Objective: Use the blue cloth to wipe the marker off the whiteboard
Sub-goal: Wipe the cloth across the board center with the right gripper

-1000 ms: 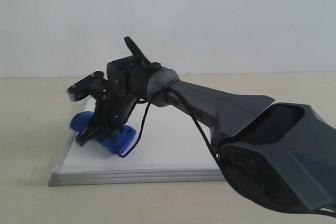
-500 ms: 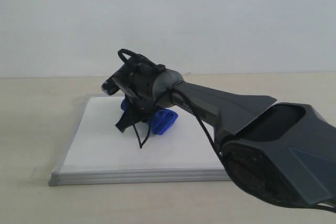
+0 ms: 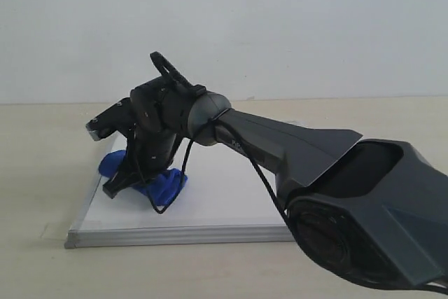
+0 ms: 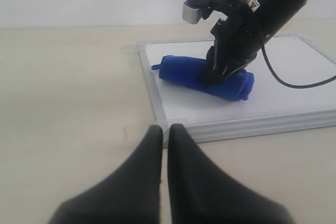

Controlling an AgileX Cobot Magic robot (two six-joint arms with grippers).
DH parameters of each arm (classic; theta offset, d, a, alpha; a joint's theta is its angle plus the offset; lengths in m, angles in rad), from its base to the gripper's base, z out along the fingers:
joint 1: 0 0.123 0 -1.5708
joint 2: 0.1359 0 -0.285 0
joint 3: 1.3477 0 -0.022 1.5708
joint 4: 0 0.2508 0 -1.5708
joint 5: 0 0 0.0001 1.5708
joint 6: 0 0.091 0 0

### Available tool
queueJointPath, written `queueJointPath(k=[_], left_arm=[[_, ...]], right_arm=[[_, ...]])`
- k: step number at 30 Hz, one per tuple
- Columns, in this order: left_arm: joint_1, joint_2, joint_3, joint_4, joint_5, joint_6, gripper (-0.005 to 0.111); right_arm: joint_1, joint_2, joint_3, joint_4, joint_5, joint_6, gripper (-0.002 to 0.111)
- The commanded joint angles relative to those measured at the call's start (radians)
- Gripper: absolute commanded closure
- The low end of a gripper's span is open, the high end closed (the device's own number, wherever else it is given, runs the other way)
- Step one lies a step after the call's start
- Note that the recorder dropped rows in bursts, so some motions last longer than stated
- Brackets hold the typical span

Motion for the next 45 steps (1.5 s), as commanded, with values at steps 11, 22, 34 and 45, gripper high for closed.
queueJointPath(k=[11, 22, 34, 45], left_arm=[[0.000, -0.002, -0.002, -0.010, -0.006, 0.001, 0.103], [0.000, -0.002, -0.002, -0.010, -0.006, 0.001, 0.103], [0.000, -0.002, -0.002, -0.010, -0.006, 0.001, 0.103], [0.000, -0.002, -0.002, -0.010, -0.006, 0.001, 0.103]], right_arm=[[-0.067, 0.020, 0.013, -0.042, 0.119, 0.150, 0.109], [-0.082, 0.020, 0.013, -0.310, 0.242, 0.272, 0.109], [-0.053, 0.020, 0.013, -0.104, 0.209, 0.194, 0.109], [0.026, 0.008, 0.013, 0.132, 0.244, 0.059, 0.109]])
